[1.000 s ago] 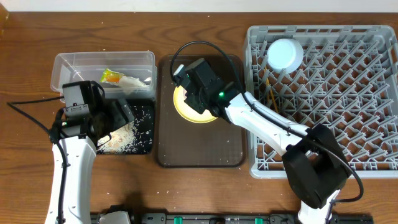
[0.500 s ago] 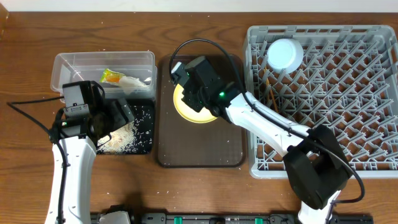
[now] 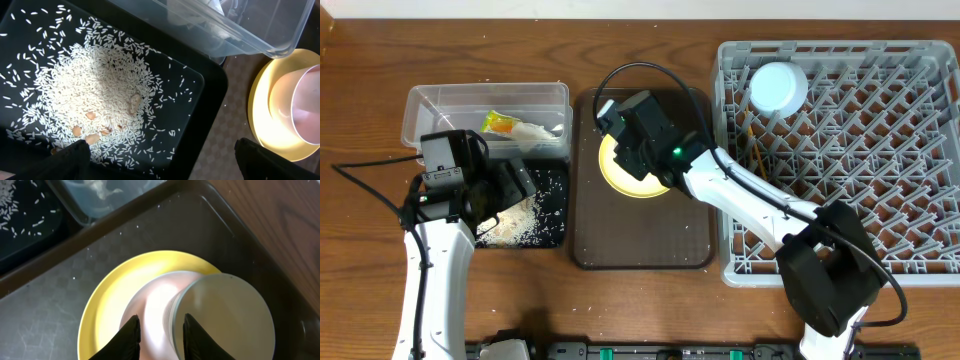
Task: Sort waste into correct bins and load items into the dishwasher rack
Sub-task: 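Lower right gripper onto the white cup rim and grasp it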
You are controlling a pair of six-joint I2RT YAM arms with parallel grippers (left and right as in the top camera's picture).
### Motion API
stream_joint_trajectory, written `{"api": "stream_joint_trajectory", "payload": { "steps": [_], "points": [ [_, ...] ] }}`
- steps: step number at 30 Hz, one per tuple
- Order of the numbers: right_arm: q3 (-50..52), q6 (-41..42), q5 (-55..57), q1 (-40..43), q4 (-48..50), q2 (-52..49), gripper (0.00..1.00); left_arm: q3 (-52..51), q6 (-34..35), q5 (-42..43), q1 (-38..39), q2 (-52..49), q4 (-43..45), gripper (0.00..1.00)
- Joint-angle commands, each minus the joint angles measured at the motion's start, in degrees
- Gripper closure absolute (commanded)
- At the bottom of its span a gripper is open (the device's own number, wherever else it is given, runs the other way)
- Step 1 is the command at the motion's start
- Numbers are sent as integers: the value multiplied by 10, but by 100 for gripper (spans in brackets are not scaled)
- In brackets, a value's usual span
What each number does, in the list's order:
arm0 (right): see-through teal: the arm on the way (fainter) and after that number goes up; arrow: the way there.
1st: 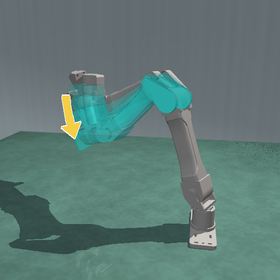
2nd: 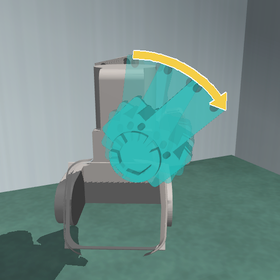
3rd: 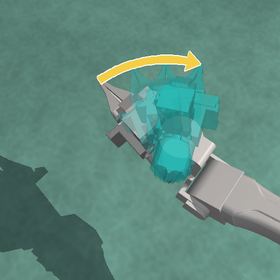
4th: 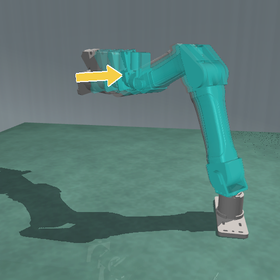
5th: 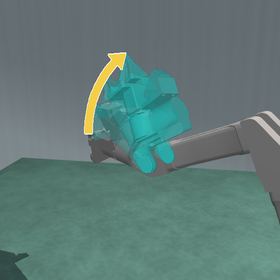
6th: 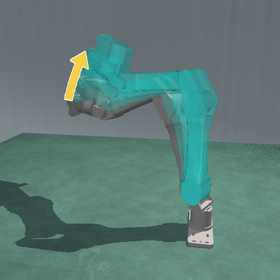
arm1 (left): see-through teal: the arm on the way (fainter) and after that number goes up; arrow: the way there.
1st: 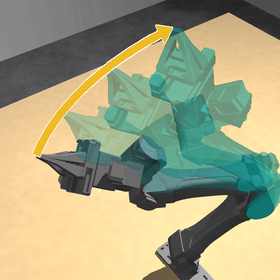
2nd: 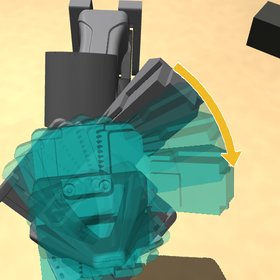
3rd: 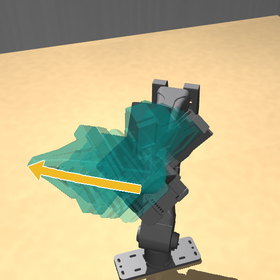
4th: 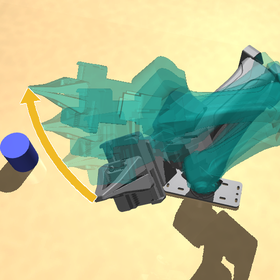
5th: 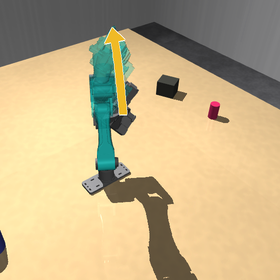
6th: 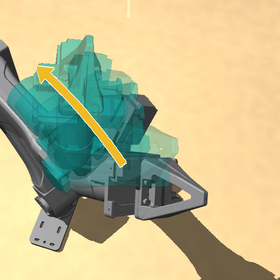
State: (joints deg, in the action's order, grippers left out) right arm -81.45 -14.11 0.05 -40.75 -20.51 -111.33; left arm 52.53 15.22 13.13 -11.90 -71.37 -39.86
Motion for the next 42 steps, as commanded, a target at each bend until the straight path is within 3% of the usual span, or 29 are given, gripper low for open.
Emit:
{"api": "stream_joint_trajectory", "payload": {
  "steps": [1,15,28,32,42],
  "points": [
    [5,3,10,8,-4,-2,75,11,1,-3,-2,-1,0,5],
    [6,3,13,9,-27,-23,83,10,1,-3,-2,-1,0,5],
    [6,3,37,10,-43,-23,99,10,1,-3,-2,-1,0,5],
    [5,10,35,9,-41,-16,99,10,1,-3,-2,-1,0,5],
    [4,86,-5,20,-62,137,99,10,1,-3,-2,-1,0,5]
  ]
}}
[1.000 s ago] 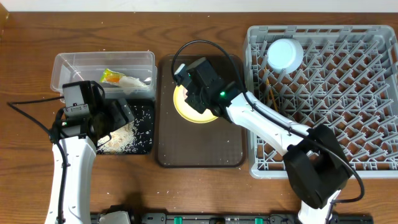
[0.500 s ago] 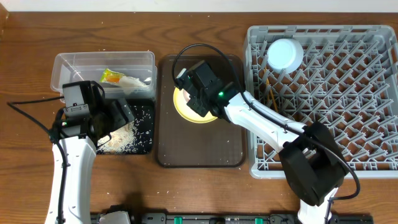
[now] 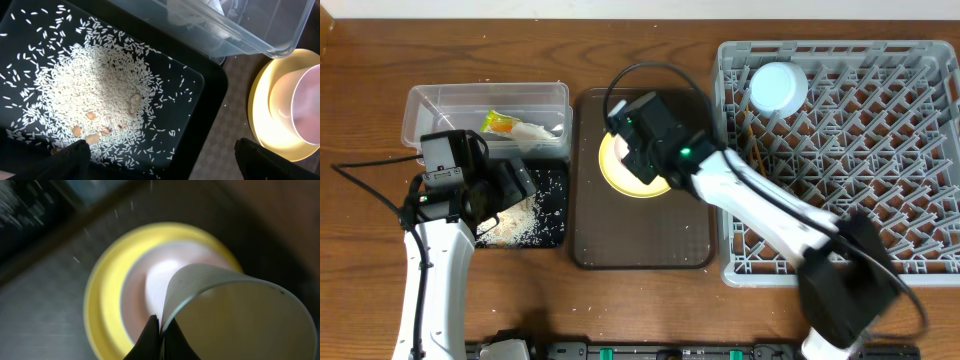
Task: Sort waste into correct bins and load items into the dishwasher rack
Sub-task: 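Lower right gripper onto the white cup rim and grasp it, then carry the white cup with right gripper and lower it into the rack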
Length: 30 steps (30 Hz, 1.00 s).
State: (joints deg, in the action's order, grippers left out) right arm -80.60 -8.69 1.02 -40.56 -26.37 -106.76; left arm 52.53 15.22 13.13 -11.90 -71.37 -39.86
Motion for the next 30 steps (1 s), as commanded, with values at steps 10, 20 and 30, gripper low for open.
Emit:
{"api": "stream_joint_trajectory", "payload": {
  "steps": [10,20,30],
  "points": [
    [-3,59,-163,167,-103,184,99,10,1,-3,-2,-1,0,5],
    [-1,33,-442,317,-96,109,99,10,1,-3,-2,-1,0,5],
    [-1,19,-499,331,-94,33,99,10,1,-3,-2,-1,0,5]
  ]
}}
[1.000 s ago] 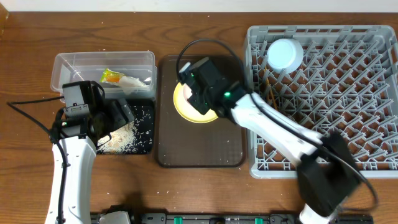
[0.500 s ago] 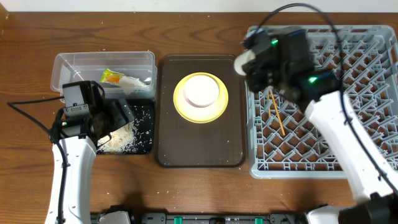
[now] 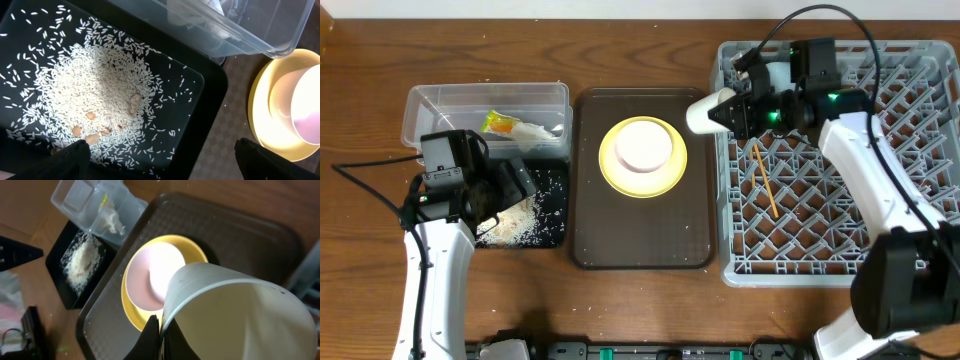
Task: Sort waste into correct bins and load items into the dishwasher rack
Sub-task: 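Carry the white cup with right gripper and lower it into the rack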
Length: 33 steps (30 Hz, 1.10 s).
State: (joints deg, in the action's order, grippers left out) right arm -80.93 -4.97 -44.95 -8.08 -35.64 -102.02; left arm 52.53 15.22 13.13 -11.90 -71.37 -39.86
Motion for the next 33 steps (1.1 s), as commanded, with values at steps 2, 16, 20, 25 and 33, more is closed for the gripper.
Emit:
{"api": "stream_joint_trajectory", "payload": {
  "steps": [2,16,20,25,33],
  "points": [
    [2,-19,-40,7,-2,-22,99,11,1,-3,-2,-1,0,5],
    [2,-53,16,35,-54,-21,99,10,1,-3,-2,-1,0,5],
    [2,-76,17,42,-62,-21,99,10,1,-3,-2,-1,0,5],
    [2,-91,23,57,-71,-21,99,10,1,-3,-2,-1,0,5],
    [2,-132,23,73,-111,-21,99,10,1,-3,-2,-1,0,5]
  ]
}}
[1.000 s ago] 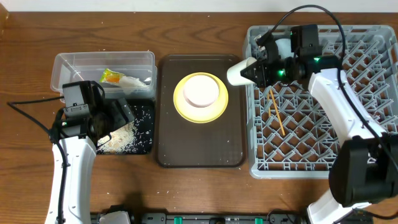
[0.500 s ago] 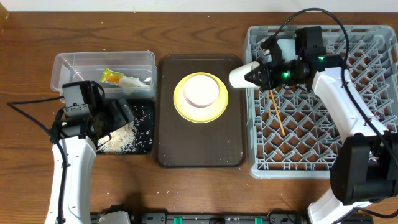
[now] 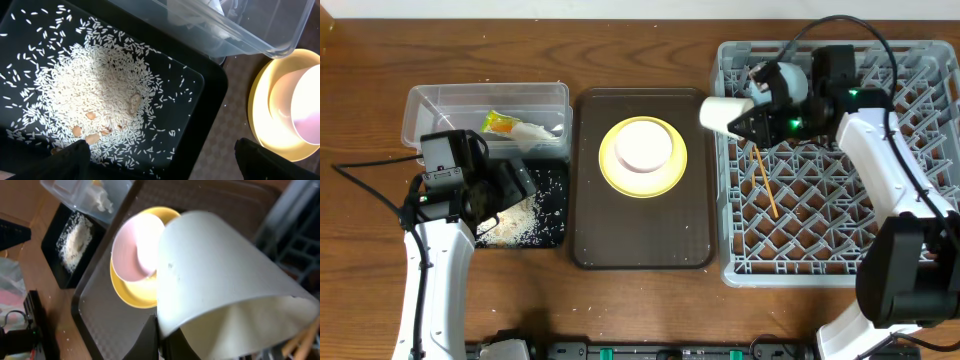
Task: Sort waste into correct bins and load items into the dishwasher rack
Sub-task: 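Carry the white cup with right gripper and lower it into the rack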
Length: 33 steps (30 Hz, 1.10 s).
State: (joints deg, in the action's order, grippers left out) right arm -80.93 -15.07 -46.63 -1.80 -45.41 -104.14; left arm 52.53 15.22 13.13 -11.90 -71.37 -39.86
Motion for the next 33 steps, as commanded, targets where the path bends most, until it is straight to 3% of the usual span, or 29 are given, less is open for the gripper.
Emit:
{"api": "stream_joint_trajectory", "payload": {
  "steps": [1,33],
  "points": [
    [2,-40,40,10,-19,0,99,10,1,-3,-2,-1,0,5],
    [47,-104,52,10,-31,0,99,10,1,-3,-2,-1,0,5]
  ]
}}
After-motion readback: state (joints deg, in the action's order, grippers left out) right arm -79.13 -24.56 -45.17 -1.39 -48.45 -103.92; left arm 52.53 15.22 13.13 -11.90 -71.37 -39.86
